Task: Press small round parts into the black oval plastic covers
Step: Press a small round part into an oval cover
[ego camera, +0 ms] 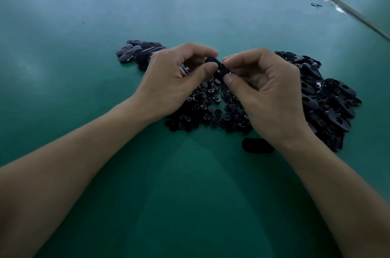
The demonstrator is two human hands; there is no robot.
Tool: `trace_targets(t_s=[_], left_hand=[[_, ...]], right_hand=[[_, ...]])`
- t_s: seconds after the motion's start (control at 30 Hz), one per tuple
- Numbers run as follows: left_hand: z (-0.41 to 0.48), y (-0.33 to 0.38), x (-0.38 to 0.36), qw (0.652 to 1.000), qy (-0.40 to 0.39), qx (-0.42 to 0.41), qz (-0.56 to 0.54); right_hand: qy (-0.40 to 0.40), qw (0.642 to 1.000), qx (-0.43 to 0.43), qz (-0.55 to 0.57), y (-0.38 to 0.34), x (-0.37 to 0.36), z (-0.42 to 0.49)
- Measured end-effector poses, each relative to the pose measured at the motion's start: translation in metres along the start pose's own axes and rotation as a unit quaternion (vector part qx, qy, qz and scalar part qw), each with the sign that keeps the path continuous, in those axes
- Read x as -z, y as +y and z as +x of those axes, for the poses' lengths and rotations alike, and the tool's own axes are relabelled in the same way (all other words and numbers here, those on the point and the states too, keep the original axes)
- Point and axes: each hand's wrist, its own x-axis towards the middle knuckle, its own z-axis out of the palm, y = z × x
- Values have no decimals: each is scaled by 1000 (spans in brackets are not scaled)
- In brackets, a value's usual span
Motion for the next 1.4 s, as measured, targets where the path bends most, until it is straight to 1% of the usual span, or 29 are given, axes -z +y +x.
trace_targets(t_s=[0.07, 0.17, 0.27, 0.37, 0.5, 0.73, 0.8, 0.9, 0.97, 1.03, 1.17, 1.33, 1.4], left_hand=[[0, 1, 0, 1000, -2, -1, -16], [-1, 5, 0, 999, 5, -1, -34], [-1, 7, 2, 997, 6, 19, -76], [-1, 7, 2, 996, 0, 21, -89], [0, 6, 4, 995, 4, 20, -96], [0, 5, 3, 998, -5, 18, -53], [0, 5, 3, 999, 0, 21, -46], [2, 3, 4, 998, 24, 33, -47], [2, 1, 5, 998, 32, 36, -46], [3, 0, 5, 998, 36, 38, -44], [4, -1, 6, 997, 34, 48, -54], [5, 1, 5, 997, 38, 53, -35], [5, 0, 5, 997, 43, 60, -35]], right_hand=[[8, 1000, -6, -19, 0, 0, -1], [10, 996, -4, -94, 1, 0, -2], [12, 988, -5, -154, 2, 1, -2], [25, 985, -6, -168, 1, 3, -1], [37, 986, -4, -161, -3, 1, -1], [44, 981, -29, -186, -1, 3, -1], [20, 971, -29, -237, 0, 4, -2], [-49, 939, -23, -338, 1, 4, -4], [-81, 923, -24, -375, 1, 2, -6], [-96, 914, -28, -393, 0, 0, -7], [-110, 911, -41, -395, 0, -2, -7], [-121, 919, -38, -374, -3, -4, -7], [-112, 927, -29, -358, -4, -5, -7]])
